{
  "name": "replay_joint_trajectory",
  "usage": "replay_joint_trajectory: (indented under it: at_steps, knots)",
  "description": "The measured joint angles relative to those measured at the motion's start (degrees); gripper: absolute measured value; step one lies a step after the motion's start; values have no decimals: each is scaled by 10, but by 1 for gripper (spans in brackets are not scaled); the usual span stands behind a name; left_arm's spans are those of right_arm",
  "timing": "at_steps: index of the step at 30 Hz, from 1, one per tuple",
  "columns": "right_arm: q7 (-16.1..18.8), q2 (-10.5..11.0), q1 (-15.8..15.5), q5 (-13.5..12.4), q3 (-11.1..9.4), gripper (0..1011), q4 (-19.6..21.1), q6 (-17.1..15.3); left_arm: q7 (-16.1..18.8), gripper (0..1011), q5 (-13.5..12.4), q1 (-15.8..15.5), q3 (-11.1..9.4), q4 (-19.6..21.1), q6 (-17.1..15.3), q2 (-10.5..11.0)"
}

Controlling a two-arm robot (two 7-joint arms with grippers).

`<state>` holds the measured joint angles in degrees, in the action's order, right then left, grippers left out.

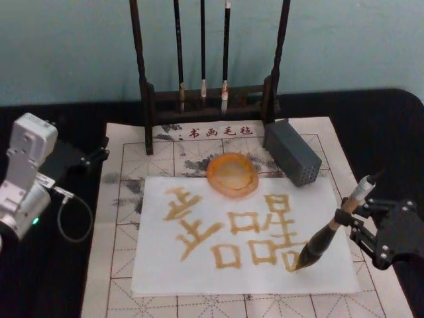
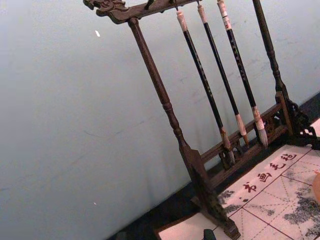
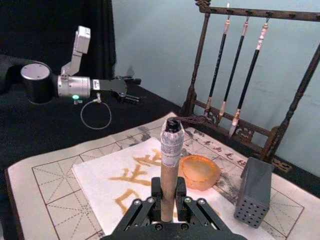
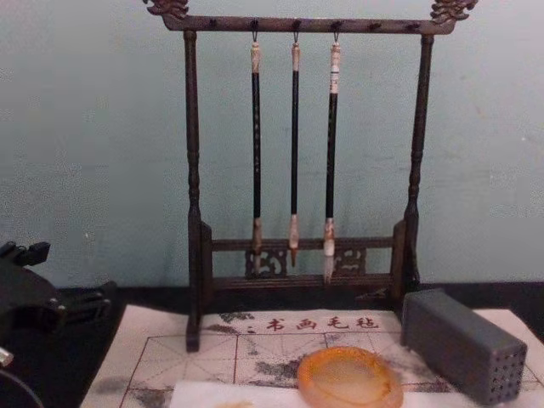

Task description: Pick up the brush from the inkstone, write on the paper, then place the brush back to its original position.

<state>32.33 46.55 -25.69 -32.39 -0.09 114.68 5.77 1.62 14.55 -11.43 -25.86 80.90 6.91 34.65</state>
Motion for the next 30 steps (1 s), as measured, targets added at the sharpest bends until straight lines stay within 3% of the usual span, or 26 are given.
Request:
replay_joint_trajectory:
  at_steps: [30]
  knots:
    - [-2, -7, -11, -4, -22, 187, 0, -3, 0, 1001, 0, 0, 0, 0, 0, 0]
